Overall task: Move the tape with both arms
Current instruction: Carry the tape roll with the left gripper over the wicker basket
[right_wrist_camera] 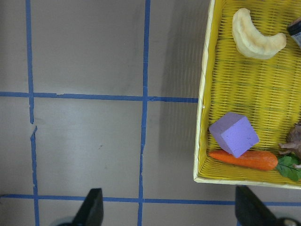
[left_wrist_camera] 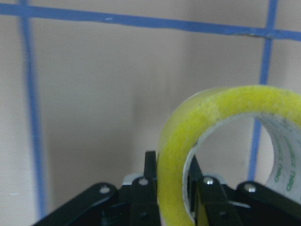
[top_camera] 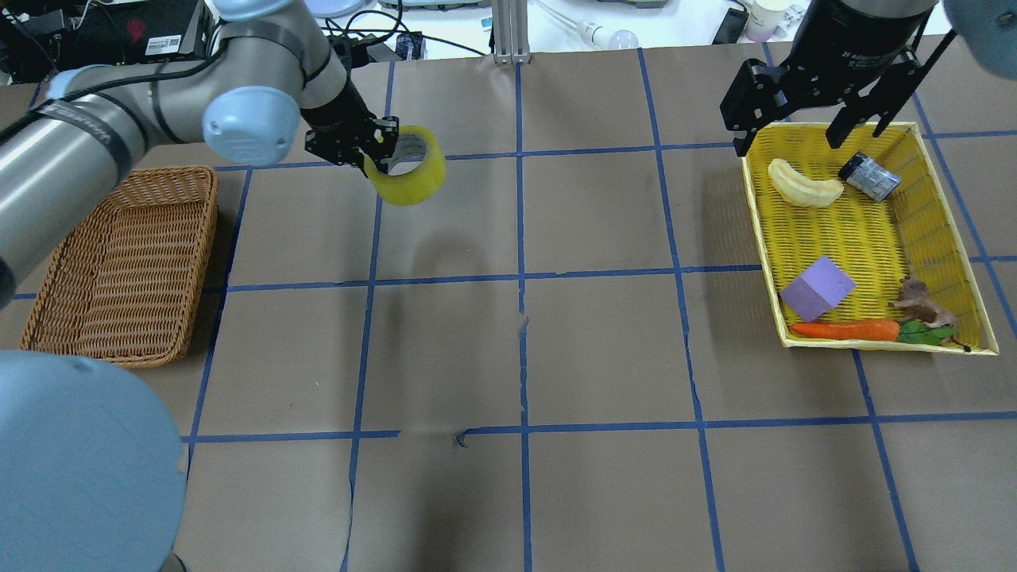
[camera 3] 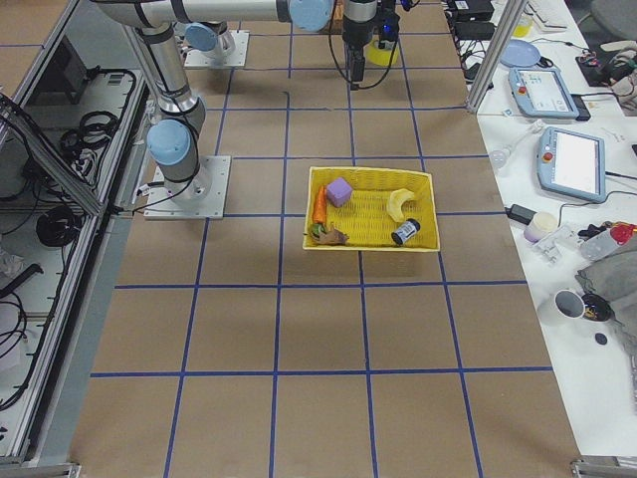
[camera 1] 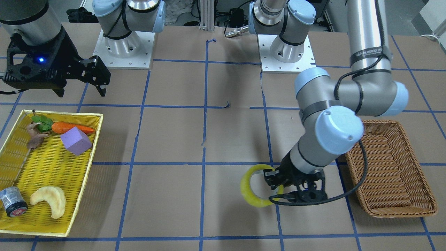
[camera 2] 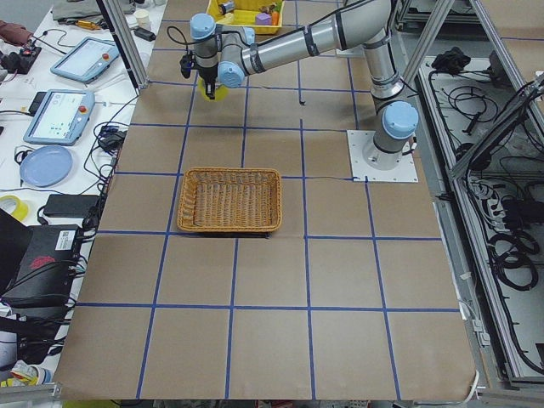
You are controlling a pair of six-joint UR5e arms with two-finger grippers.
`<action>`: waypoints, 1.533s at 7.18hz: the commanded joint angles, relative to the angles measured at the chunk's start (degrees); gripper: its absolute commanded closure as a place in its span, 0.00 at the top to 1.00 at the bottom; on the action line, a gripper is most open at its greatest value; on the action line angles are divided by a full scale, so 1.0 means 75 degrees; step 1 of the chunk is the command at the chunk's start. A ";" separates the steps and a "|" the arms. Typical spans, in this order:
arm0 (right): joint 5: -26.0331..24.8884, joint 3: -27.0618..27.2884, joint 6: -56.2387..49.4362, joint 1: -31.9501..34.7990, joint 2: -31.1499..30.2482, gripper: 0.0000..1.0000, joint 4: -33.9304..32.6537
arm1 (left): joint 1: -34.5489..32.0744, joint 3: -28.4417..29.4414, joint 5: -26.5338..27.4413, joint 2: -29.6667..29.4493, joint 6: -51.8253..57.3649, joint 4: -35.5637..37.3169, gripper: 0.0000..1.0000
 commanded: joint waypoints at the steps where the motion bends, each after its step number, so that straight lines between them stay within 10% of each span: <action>1: 0.0001 0.0018 0.0011 0.0000 -0.0018 1.00 -0.0003 | 0.1229 -0.0133 0.0140 0.0760 0.0364 -0.1273 0.00; 7: 0.0001 0.0030 0.0011 0.0000 -0.0018 1.00 0.0009 | 0.4840 -0.1727 0.0633 0.1338 0.5631 -0.0624 0.00; 11: 0.0001 0.0030 0.0023 0.0012 -0.0018 1.00 0.0009 | 0.5418 -0.2473 0.0821 0.0718 0.6014 0.1300 0.00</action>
